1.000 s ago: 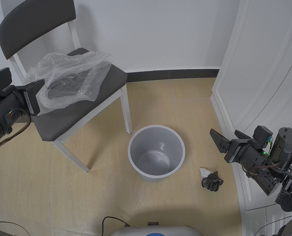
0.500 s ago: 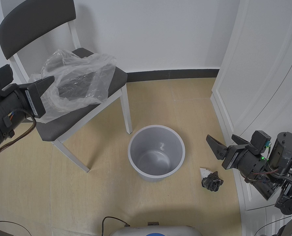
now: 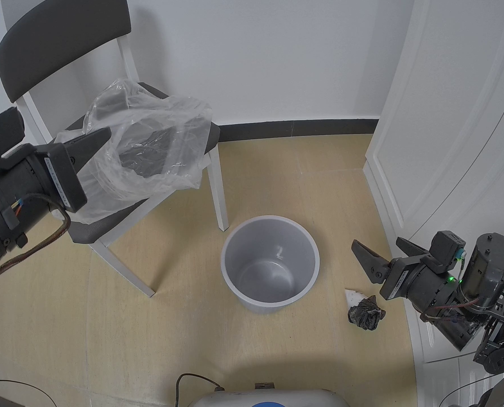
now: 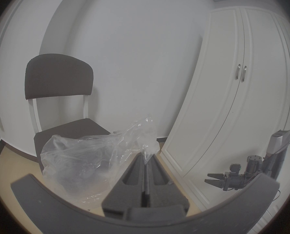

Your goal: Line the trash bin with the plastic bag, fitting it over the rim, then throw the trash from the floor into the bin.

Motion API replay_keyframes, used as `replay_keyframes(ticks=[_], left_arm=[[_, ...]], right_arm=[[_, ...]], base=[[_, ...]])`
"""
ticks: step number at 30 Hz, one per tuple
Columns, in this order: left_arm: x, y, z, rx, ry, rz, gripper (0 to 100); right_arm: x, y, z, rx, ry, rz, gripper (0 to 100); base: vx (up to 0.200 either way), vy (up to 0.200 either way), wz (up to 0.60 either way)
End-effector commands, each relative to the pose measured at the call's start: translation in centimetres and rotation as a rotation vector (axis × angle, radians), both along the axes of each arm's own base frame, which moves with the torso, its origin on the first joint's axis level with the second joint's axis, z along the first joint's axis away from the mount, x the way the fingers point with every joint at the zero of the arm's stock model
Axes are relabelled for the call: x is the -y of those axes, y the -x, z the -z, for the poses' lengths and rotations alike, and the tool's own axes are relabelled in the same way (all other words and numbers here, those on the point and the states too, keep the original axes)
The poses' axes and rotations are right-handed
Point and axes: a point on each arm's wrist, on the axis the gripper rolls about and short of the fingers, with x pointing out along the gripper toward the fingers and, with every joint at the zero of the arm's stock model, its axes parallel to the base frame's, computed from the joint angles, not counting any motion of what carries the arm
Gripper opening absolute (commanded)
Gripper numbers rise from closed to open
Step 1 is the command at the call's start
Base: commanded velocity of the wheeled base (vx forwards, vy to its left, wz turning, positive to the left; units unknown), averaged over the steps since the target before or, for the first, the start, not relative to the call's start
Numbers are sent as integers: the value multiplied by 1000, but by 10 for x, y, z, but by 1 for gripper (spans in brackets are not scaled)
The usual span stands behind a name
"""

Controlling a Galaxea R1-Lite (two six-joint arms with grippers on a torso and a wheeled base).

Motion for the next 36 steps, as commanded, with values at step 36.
replay_keyframes(ticks=[36], left_arm=[[11,50,-19,106,41,488,0]], right_arm=[[2,-7,-5,26,-145,-20,100]], base=[[0,0,0]])
